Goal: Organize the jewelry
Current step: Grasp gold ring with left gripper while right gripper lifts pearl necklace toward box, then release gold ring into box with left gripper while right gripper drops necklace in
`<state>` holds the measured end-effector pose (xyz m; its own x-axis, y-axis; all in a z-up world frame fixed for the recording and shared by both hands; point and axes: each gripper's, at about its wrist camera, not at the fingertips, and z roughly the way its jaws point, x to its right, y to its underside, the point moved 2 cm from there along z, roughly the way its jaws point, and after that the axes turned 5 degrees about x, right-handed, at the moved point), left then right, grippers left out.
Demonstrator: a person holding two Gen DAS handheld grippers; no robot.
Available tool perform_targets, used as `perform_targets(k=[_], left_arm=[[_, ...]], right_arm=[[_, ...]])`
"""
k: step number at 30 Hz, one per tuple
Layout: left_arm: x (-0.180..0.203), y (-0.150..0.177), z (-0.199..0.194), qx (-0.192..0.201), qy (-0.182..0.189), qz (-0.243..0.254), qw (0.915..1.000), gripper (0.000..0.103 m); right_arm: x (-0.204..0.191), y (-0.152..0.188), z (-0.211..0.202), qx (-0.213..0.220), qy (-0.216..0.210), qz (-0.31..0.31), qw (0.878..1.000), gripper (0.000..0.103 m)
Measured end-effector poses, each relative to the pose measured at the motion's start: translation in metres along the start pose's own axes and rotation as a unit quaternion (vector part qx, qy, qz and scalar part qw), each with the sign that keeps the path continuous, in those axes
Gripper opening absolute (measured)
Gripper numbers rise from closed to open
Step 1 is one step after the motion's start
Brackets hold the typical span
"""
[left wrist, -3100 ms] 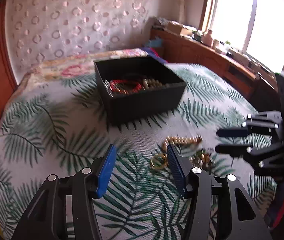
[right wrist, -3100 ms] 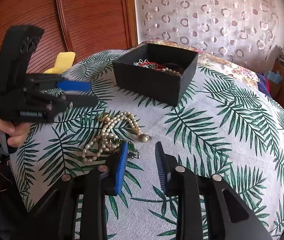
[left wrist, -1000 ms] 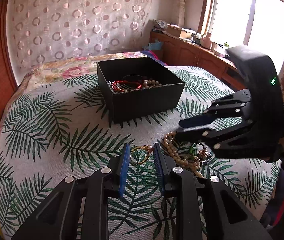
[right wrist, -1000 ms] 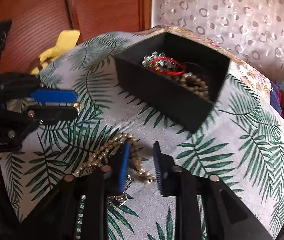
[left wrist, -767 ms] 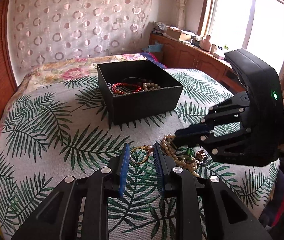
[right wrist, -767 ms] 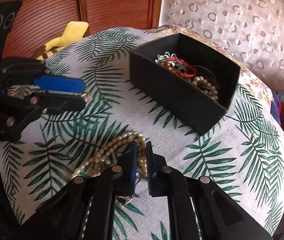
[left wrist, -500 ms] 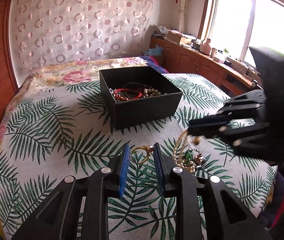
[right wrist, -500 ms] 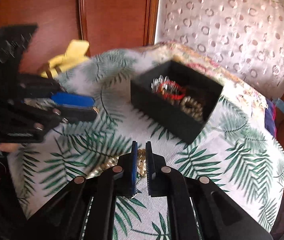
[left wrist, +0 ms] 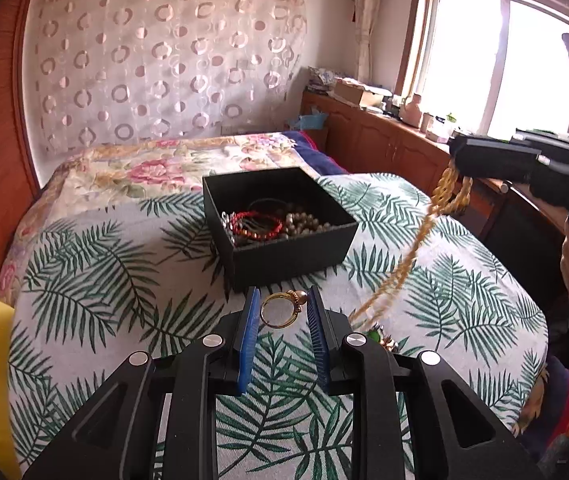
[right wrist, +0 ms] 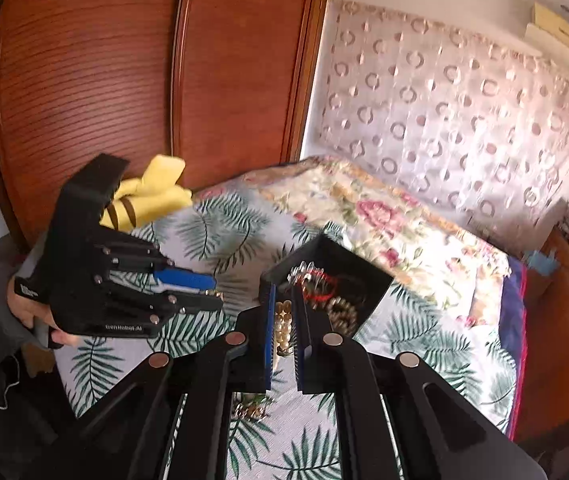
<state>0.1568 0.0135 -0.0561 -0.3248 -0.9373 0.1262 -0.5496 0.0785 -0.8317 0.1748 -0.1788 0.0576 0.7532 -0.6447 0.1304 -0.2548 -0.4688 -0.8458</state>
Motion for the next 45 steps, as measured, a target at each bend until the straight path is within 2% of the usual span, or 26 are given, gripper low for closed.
perform_targets(k=[14, 19, 24, 29, 36, 41, 45], left_arm=[[0.003, -0.045, 0.007, 0.027, 0.001, 0.017, 0.9995, 0.023], [-0.001, -0.061, 0.025, 0.027, 0.001, 0.016, 0.9995, 0.023], [-0.008, -0.069, 0.045, 0.018, 0.003, 0.012, 0.9997, 0.023], [-0.013, -0.071, 0.070, 0.003, 0.003, 0.009, 0.9999, 0.023], [-0.020, -0.070, 0.098, -0.016, 0.003, 0.005, 0.9999, 0.023], [-0.022, -0.071, 0.111, -0.023, 0.002, 0.007, 0.9997, 0.023], [-0.024, -0.071, 0.118, -0.028, -0.001, 0.006, 0.9996, 0.023]], right_arm=[[0.028, -0.057, -0.017, 0.052, 0.032, -0.018, 0.998, 0.009], [0.042, -0.074, -0.007, 0.062, 0.034, -0.016, 0.997, 0.009], [0.055, -0.078, 0.018, 0.054, 0.032, -0.015, 0.998, 0.009], [0.072, -0.065, 0.053, 0.032, 0.021, 0.005, 0.999, 0.009], [0.090, -0.020, 0.109, -0.028, 0.002, 0.041, 0.999, 0.009], [0.094, 0.003, 0.132, -0.052, -0.010, 0.064, 0.997, 0.010], [0.094, 0.010, 0.138, -0.053, -0.019, 0.078, 0.995, 0.011]])
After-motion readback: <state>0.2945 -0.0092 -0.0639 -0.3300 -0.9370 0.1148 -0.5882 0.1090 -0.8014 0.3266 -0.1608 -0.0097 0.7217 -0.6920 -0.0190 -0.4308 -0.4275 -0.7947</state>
